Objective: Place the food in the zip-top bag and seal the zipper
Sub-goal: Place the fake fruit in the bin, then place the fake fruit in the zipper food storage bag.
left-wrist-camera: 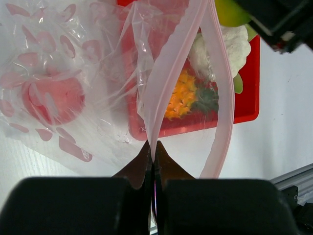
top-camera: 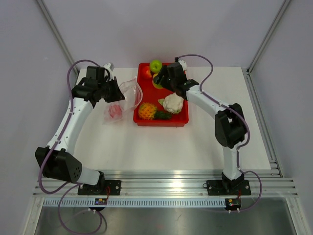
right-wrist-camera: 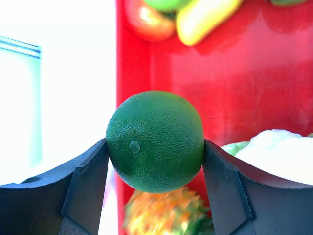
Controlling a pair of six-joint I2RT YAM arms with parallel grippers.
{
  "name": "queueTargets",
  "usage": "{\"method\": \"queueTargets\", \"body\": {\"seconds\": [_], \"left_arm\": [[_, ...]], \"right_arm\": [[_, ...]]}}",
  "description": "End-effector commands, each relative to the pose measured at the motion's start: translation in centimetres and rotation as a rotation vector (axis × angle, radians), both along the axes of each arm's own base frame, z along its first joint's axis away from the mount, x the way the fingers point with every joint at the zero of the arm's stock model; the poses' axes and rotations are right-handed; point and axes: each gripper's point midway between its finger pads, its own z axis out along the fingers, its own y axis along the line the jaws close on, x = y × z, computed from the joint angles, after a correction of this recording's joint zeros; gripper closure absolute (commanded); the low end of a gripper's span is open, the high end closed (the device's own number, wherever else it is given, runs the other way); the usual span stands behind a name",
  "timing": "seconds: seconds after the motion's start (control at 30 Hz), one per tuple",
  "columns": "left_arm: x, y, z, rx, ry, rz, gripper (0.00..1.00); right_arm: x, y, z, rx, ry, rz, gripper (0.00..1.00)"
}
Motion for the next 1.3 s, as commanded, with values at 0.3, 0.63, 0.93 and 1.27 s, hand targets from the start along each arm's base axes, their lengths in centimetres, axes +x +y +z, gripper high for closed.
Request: {"method": "queueTargets", "body": {"seconds": [0.3,0.63,0.93,1.27], "left_arm": [[0.9,-1.0,-1.6,-0.030,0.032,-0.037,1.00],[0.5,-1.0,-0.8,-0.041,0.020,-0.036,1.00],[-0.5,-0.9,0.7,-0.049,-0.018,-0.049,1.00],[-1.0,-1.1,1.7,-0.059,-0.032,-0.057,1.00]], "right_arm": [[-10.1,3.9,13.7,0.038,-0.291,0.210,0.42],[-14.4,10.7,12.2,0.012,-0.259,0.390,0.41],[-12.9,12.4,9.6,-0.077,-0.177,0.416,0.02],[-13.7,9.0,12.9,-0.095,-0.239,0.337,0.01]]}}
